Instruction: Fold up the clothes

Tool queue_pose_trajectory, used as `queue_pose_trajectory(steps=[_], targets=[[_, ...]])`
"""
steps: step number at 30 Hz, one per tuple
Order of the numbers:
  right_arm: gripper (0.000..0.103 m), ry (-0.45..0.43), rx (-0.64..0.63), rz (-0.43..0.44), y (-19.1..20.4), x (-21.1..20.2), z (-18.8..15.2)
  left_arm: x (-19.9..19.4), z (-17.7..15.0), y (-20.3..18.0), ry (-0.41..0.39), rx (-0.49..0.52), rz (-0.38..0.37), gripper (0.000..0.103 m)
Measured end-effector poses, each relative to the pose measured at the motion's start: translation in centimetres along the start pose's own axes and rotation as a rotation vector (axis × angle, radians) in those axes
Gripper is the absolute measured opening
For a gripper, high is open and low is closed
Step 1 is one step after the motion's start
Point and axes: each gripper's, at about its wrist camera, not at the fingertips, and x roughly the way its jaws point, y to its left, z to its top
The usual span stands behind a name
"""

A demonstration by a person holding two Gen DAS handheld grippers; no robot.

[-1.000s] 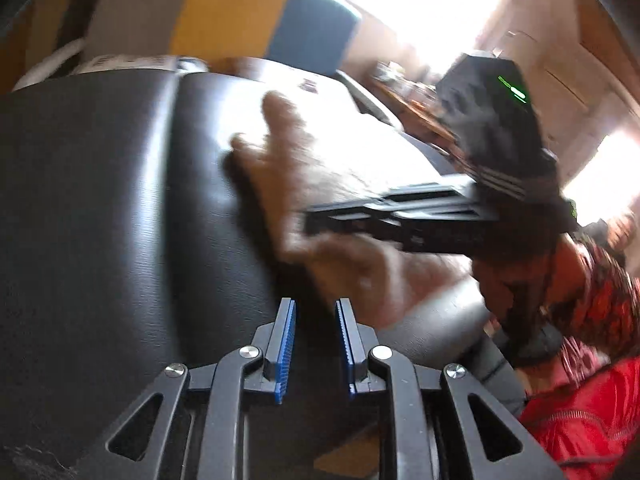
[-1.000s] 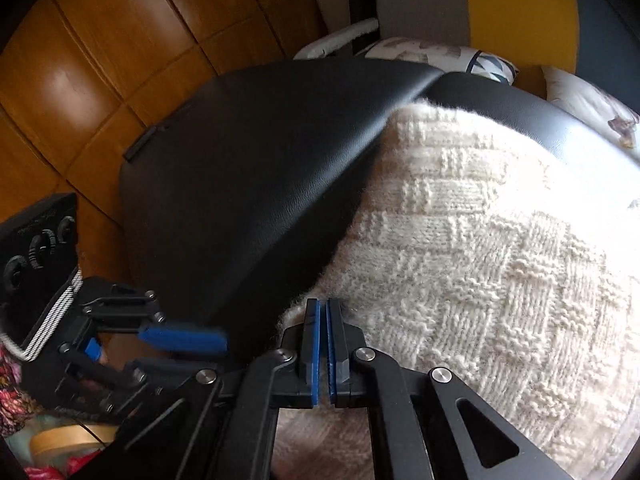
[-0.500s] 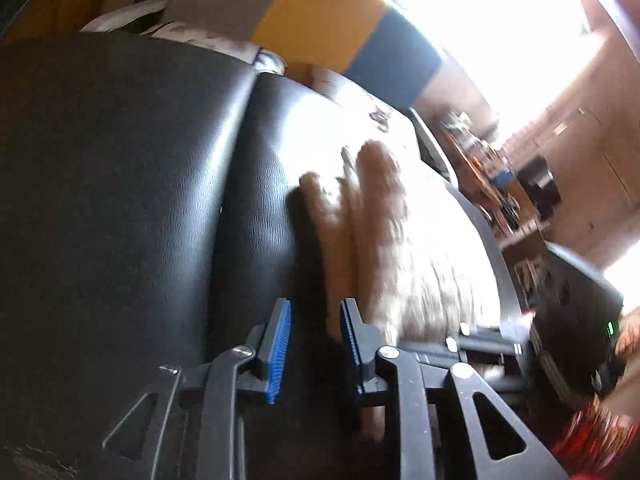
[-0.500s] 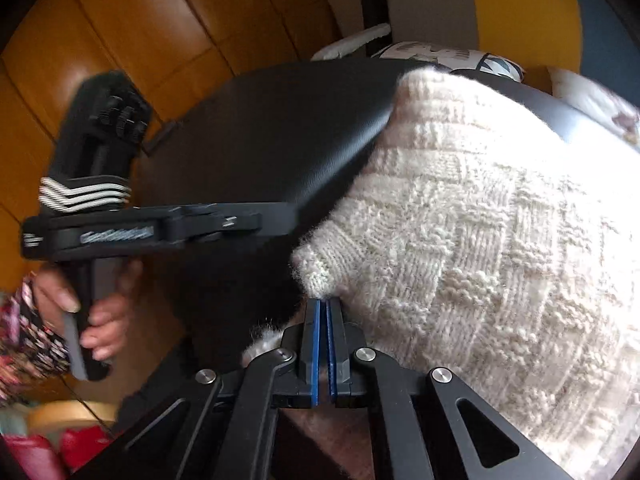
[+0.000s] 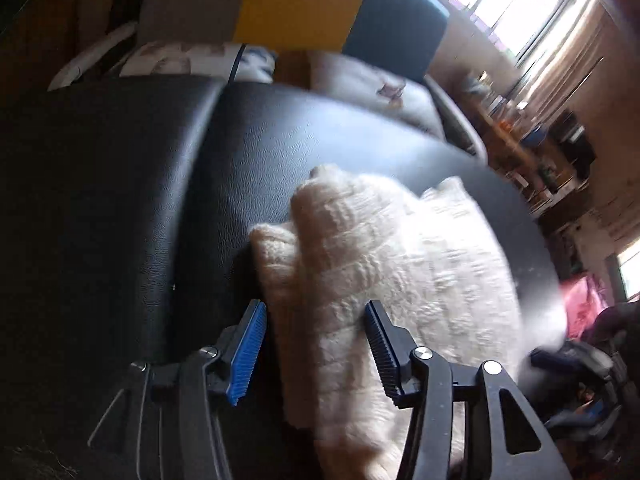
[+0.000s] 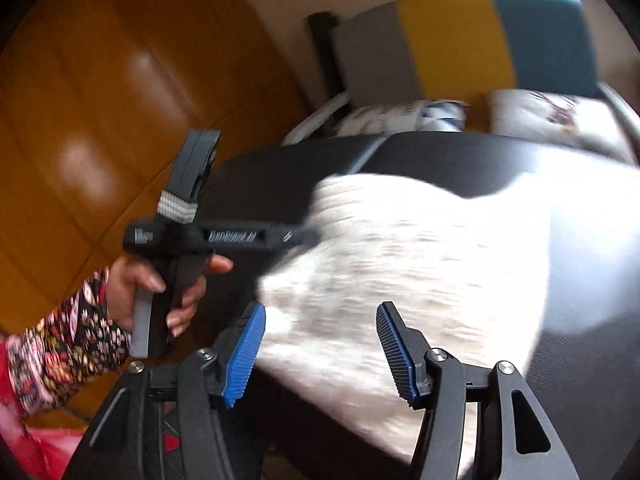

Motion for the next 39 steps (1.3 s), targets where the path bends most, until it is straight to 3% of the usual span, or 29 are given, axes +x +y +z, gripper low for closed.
queue_pose_trajectory(steps=[5,8,10,13,15,17,19,22,26,27,30,35,39], targets=[[0.06,-0.043,0.124,-0.04,-2.0,-3.7,-0.7,1.1,0.0,0.5,0.017,-0.043,-0.026,0.053],[0.06,-0.06,0.172,-0.053,-3.0,-5.5,-0.9,-0.4,0.3,0.9,-0.02,-0.11,-0.15,0.053],[0.06,-0.124,0.267,-0.145,-4.4,-6.3,-1.3,-1.1,0.6,1.1,-0.039,-0.145,-0.223,0.053],[0.06,-0.131,0.283,-0.17,-5.6,-6.4,-1.5,0.7,1.1,0.7,0.037,-0.108,-0.171,0.053],[0.06,-0.123,0.286,-0.195,-6.1,-5.8,-1.6,2.1,0.9,0.8,0.093,-0.098,-0.181,0.053],[0.06,-0.109,0.299,-0.205,-7.2,-5.0,-1.8,2.4,0.2,0.7,0.09,-0.06,-0.192,0.053],[0.06,-0.095,0.315,-0.209,-8.1,-4.6,-1.9,2.1,-0.2,0.4,0.057,-0.001,-0.155,0.055],[0.06,-0.069,0.343,-0.197,-9.2,-4.0,-2.1,2.0,-0.5,0.7,0.038,0.013,-0.103,0.057],[0.069,-0.034,0.382,-0.159,-10.6,-3.2,-2.0,1.7,-1.1,1.3,0.009,0.024,-0.032,0.076],[0.071,-0.017,0.384,-0.153,-10.9,-2.9,-2.0,1.8,-1.1,1.6,0.012,0.012,-0.031,0.084],[0.075,0.035,0.391,-0.135,-11.8,-2.2,-1.8,2.4,-1.4,2.8,0.032,-0.023,-0.039,0.094],[0.075,0.066,0.474,0.008,-14.7,-1.1,-1.6,2.6,-0.8,3.4,0.065,-0.003,-0.068,0.094],[0.08,0.1,0.506,0.06,-16.5,0.0,-1.3,2.9,-0.5,3.3,0.067,0.024,-0.092,0.091]])
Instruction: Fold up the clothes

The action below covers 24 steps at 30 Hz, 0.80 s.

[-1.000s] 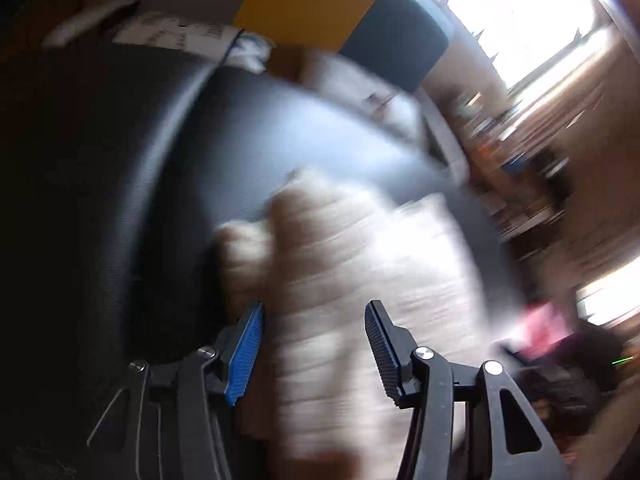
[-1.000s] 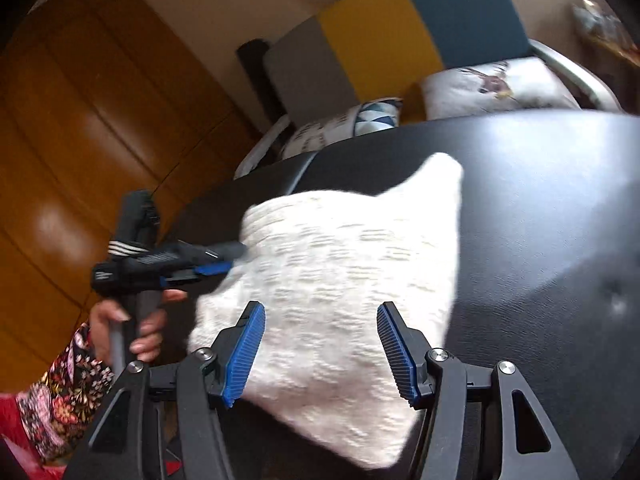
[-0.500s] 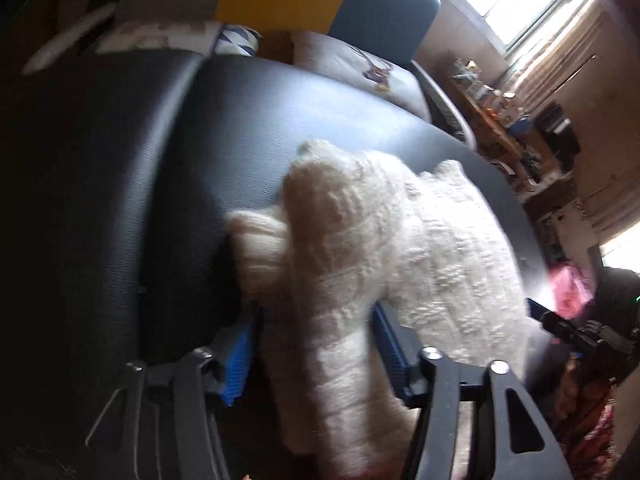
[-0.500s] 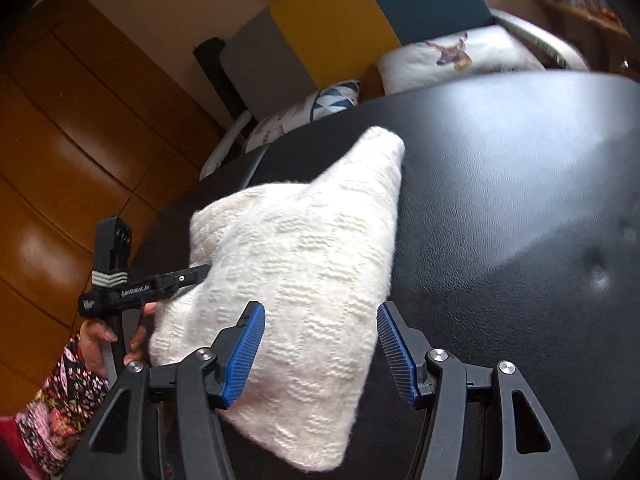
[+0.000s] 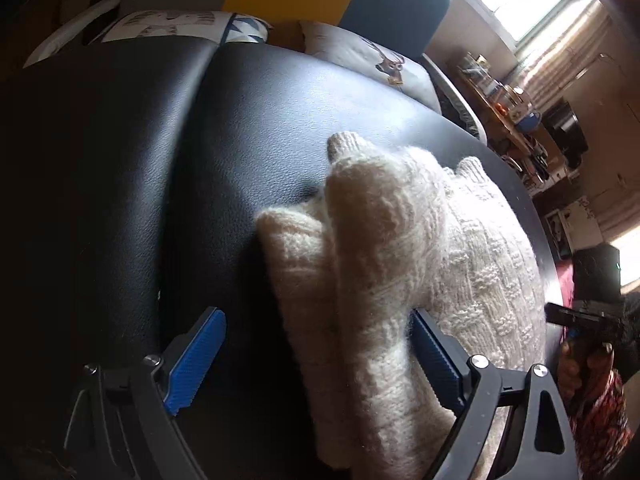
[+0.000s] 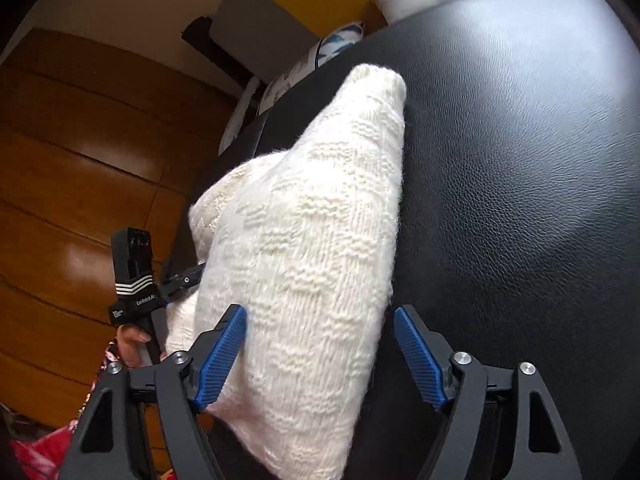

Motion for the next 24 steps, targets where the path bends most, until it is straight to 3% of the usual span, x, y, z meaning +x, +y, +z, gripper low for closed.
queue_pose_trajectory(steps=[5,12,18,23,24], targets=[[0.082,0.019,0.03,0.055,-1.0,0.7,0.3,-0.1,0.1,-0.1,0.002,0.021,-0.06,0.071],[0.082,0.038,0.049,0.103,-0.3,1.9,0.7,0.3,0.2,-1.0,-0.005,0.03,-0.084,0.071],[0.078,0.056,0.009,0.051,1.0,2.6,0.8,0.5,0.0,-0.9,-0.019,0.02,-0.123,0.071],[0.073,0.052,0.032,0.058,0.2,2.3,0.7,0.8,0.2,-1.1,-0.014,0.01,-0.143,0.07],[0.073,0.053,0.032,0.058,0.2,2.3,0.7,0.8,0.3,-1.3,-0.01,0.018,-0.144,0.064]])
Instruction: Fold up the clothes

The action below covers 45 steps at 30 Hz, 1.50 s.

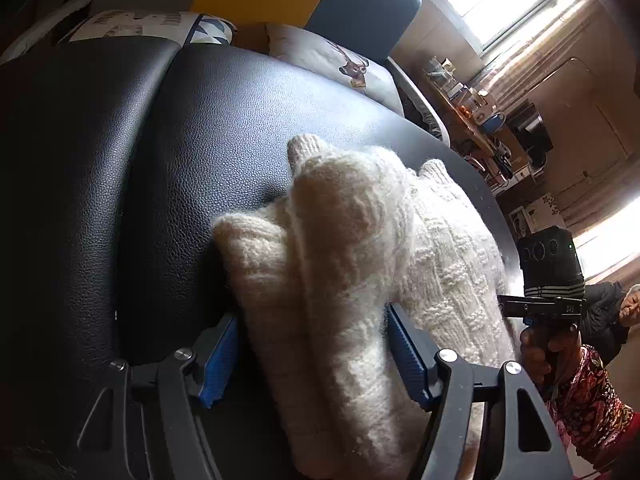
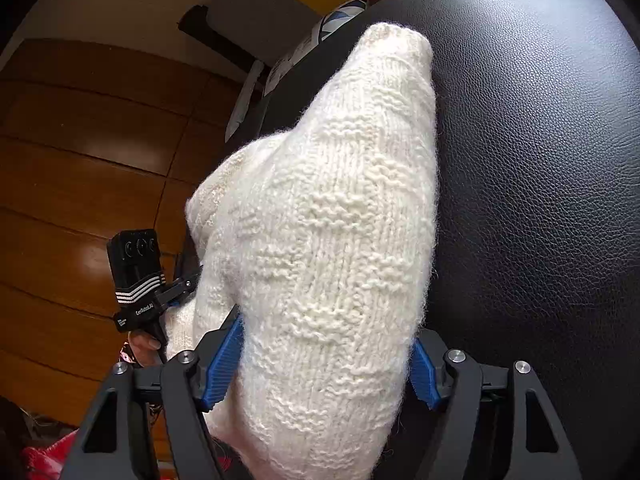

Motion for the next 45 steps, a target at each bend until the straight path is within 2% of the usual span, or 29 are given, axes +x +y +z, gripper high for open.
queue_pose_trajectory(steps=[2,3,7,9,13,16,25,29,34,45], targets=[[0.073,0.002,0.002,0.0,0.0,0.0,0.0,0.1,0.0,-0.1,0.022,0.001,-0.042,0.049],[0.073,0.003,0.003,0.0,0.1,0.1,0.0,0.0,-0.1,0.0,0.022,-0.007,-0.048,0.047],[0.072,-0.016,0.001,-0.028,0.6,0.1,-0.3,-0.1,-0.5,0.1,-0.015,-0.023,-0.054,0.044],[0.068,-0.042,-0.011,-0.07,1.4,0.1,-0.6,-0.2,-0.9,-0.1,-0.044,-0.03,-0.046,0.041],[0.055,-0.115,-0.066,-0.164,3.5,-0.7,-1.6,-0.4,-1.2,-1.9,-0.096,0.009,0.032,0.035],[0.05,-0.165,-0.12,-0.229,5.1,-1.3,-2.6,-0.8,-1.5,-3.3,-0.128,0.046,0.085,0.033],[0.048,-0.276,-0.234,-0.343,7.6,-4.8,-5.3,-0.4,-1.3,-6.5,-0.119,0.074,0.066,0.03],[0.048,-0.343,-0.28,-0.397,8.8,-7.2,-6.1,0.6,-0.9,-9.6,-0.108,0.115,0.04,0.029],[0.048,-0.43,-0.292,-0.464,8.4,-11.4,-6.9,3.0,0.5,-14.7,-0.088,0.169,-0.009,0.029],[0.048,-0.649,-0.169,-0.528,2.4,-22.8,-6.8,10.9,6.2,-28.5,-0.03,0.317,-0.121,0.028]])
